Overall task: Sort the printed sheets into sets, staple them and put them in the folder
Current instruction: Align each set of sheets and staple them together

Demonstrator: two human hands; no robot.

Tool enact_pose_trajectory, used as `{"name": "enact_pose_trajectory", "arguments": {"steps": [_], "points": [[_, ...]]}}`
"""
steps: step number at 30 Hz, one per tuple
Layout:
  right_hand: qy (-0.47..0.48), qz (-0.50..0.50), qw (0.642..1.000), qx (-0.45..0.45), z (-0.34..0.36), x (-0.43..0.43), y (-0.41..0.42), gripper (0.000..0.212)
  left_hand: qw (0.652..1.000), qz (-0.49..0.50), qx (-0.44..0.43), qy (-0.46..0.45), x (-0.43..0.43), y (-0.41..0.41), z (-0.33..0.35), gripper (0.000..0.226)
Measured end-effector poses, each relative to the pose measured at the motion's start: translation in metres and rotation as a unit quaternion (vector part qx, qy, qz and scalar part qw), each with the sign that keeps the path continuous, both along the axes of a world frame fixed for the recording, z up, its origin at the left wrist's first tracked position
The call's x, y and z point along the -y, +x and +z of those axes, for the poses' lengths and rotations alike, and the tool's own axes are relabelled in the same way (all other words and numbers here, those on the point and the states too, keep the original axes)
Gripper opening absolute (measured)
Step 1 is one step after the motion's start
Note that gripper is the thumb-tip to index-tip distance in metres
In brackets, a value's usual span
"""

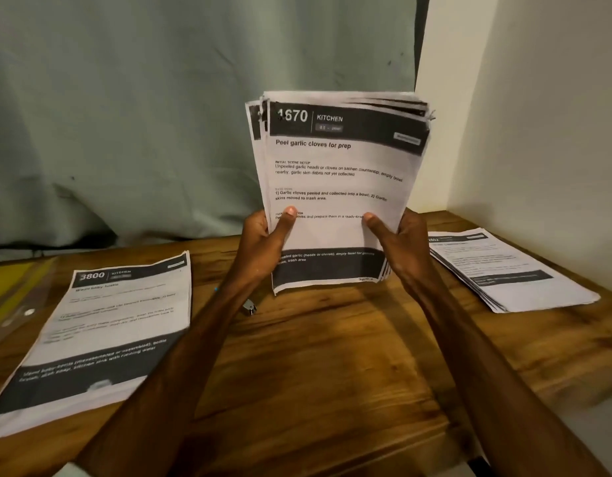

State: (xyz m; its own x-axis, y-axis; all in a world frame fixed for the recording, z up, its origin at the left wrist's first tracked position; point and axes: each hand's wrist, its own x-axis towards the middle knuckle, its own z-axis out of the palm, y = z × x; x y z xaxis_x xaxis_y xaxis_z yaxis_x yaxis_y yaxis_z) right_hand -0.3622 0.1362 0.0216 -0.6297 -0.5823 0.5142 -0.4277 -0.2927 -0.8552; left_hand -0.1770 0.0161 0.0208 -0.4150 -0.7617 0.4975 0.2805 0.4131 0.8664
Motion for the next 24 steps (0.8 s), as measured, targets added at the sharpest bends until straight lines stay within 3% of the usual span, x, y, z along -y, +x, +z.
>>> {"name": "enact_pose_trajectory", "arguments": {"steps": [5, 10, 15, 19, 24], "points": [[0.01, 0.012, 1.0, 0.017, -0.017, -0.007, -0.007, 0.029, 1.0, 0.01, -0.012, 0.023, -0.004, -0.012, -0.013, 0.031], [0.0, 0.013, 1.0, 0.007, -0.011, -0.004, -0.003, 0.025, 0.999, 0.047, -0.016, 0.005, -0.008, -0.021, -0.001, 0.015], [-0.005, 0.011, 1.0, 0.013, -0.006, -0.007, -0.001, 0.028, 0.999, 0.051, -0.014, 0.002, -0.014, -0.017, 0.009, 0.014], [0.016, -0.006, 1.0, -0.001, -0.003, -0.009, -0.001, 0.041, 0.998, 0.061, -0.018, 0.008, -0.018, -0.009, 0.017, 0.019], [-0.004, -0.025, 0.999, -0.033, 0.036, -0.013, 0.001, 0.031, 0.992, 0.105, -0.059, -0.029, -0.019, -0.005, 0.067, 0.031]]}}
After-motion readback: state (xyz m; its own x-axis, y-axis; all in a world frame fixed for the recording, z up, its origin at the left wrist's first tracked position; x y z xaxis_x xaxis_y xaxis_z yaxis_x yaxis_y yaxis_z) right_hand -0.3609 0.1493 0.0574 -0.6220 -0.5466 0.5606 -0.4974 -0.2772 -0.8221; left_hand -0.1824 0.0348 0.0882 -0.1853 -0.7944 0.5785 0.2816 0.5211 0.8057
